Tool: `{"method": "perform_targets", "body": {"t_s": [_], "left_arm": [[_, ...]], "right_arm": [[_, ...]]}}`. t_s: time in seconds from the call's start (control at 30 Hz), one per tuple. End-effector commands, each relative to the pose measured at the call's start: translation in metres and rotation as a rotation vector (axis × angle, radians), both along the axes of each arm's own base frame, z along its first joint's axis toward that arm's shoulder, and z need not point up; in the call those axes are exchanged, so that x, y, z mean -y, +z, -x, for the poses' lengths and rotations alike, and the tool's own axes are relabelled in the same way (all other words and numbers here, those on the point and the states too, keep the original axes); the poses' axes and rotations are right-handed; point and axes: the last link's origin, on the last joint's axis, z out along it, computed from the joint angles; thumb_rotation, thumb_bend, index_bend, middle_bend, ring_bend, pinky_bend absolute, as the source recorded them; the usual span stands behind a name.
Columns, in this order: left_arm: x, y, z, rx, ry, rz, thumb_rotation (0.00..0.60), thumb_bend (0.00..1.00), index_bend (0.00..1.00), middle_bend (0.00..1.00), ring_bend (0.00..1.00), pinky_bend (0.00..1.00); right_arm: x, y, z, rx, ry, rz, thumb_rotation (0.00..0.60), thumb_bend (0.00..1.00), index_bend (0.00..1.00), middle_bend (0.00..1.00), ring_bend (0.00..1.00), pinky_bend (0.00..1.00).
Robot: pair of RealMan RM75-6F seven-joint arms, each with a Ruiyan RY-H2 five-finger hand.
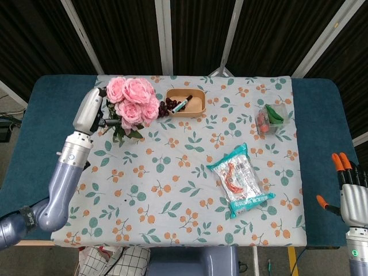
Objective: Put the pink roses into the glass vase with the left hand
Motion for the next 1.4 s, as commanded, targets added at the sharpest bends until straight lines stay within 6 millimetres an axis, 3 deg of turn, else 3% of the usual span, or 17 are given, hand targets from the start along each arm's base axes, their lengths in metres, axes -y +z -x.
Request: {"method": "perform_targets", "body": {"t_s": [0.03,0.53,0.9,1.03,1.2,1.4], "left_arm": [[-0.023,0.011,-0.004,0.032,-0.002,0.024,0.6,0.37,0.55,0.51,0.39,0.44],[-0.07,0.032,-0.009,0.093,0.035,-0.03,0.6,0.37,0.55,0.51,0.39,0.44],[-0.085,-0.004,-0.006,0.191,0.062,0.026,0.6,0.36,0.55,0.51,0.39,0.45],[-0.085,-0.012,-0.006,0.296,0.066,0.094,0.6,0.36,0.55,0.51,0.39,0.45],[-0.085,-0.018,-0.005,0.302,0.052,0.108,0.6,0.36,0.55,0.51,0.39,0.45],[-0.079,-0.03,0.012,0.312,0.063,0.125,0.6,0.36,0.55,0.51,0.39,0.45]], "right_arm": [[0.001,0.001,0.003,0.0,-0.014,0.012,0.6,0.21,0.0,0.0,0.0,0.01],[0.013,-0.007,0.015,-0.04,-0.09,0.003,0.6,0.21,0.0,0.0,0.0,0.01],[0.017,-0.009,0.015,-0.041,-0.099,0.002,0.6,0.21,0.0,0.0,0.0,0.01],[0.016,-0.008,0.018,-0.053,-0.11,0.006,0.6,0.21,0.0,0.0,0.0,0.01],[0.015,-0.007,0.017,-0.045,-0.106,0.009,0.6,0.21,0.0,0.0,0.0,0.01],[0.012,-0.005,0.016,-0.037,-0.099,0.013,0.6,0.21,0.0,0.0,0.0,0.01]]}}
